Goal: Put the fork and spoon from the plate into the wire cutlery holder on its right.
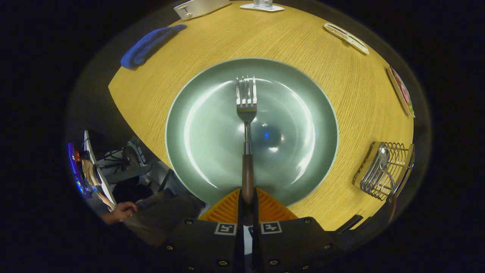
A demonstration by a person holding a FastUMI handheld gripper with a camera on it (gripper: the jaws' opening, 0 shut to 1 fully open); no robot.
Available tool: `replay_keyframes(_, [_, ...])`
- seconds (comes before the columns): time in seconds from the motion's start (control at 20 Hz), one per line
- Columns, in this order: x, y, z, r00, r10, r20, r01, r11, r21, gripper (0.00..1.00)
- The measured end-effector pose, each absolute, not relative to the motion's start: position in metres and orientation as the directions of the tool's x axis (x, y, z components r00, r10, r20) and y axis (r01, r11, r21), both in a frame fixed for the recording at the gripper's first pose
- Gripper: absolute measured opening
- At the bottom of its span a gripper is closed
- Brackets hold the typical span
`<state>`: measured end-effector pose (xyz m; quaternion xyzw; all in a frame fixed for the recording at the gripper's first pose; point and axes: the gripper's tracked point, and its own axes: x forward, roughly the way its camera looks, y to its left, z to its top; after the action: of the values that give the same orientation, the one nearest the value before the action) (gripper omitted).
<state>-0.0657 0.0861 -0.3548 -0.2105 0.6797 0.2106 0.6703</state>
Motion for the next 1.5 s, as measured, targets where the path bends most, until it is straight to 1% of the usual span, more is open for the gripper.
replay_keyframes(0.2, [-0.062,0.071,-0.339,0.044,-0.047,-0.998,-0.658,0.75,-0.064,0.09])
replay_keyframes(0.25, [-0.062,0.072,-0.33,0.054,-0.039,-0.998,-0.665,0.744,-0.065,0.09])
replay_keyframes(0.3, [-0.059,0.075,-0.337,0.045,-0.016,-0.999,-0.66,0.75,-0.042,0.09])
replay_keyframes(0.35, [-0.062,0.073,-0.322,0.025,-0.01,-1.0,-0.65,0.759,-0.024,0.03])
replay_keyframes(0.55, [-0.055,0.058,-0.302,0.019,-0.019,-1.0,-0.665,0.747,-0.026,0.02])
replay_keyframes(0.7, [-0.056,0.038,-0.26,-0.015,-0.022,-1.0,-0.697,0.717,-0.005,0.02])
replay_keyframes(0.8, [-0.052,0.01,-0.229,-0.007,-0.053,-0.999,-0.718,0.695,-0.032,0.03])
replay_keyframes(1.15, [-0.043,-0.081,-0.158,-0.014,-0.131,-0.991,-0.68,0.728,-0.087,0.02])
replay_keyframes(1.35, [-0.042,-0.132,-0.142,-0.03,-0.199,-0.979,-0.652,0.747,-0.132,0.02])
replay_keyframes(1.5, [-0.04,-0.156,-0.142,-0.072,-0.236,-0.969,-0.628,0.765,-0.14,0.02])
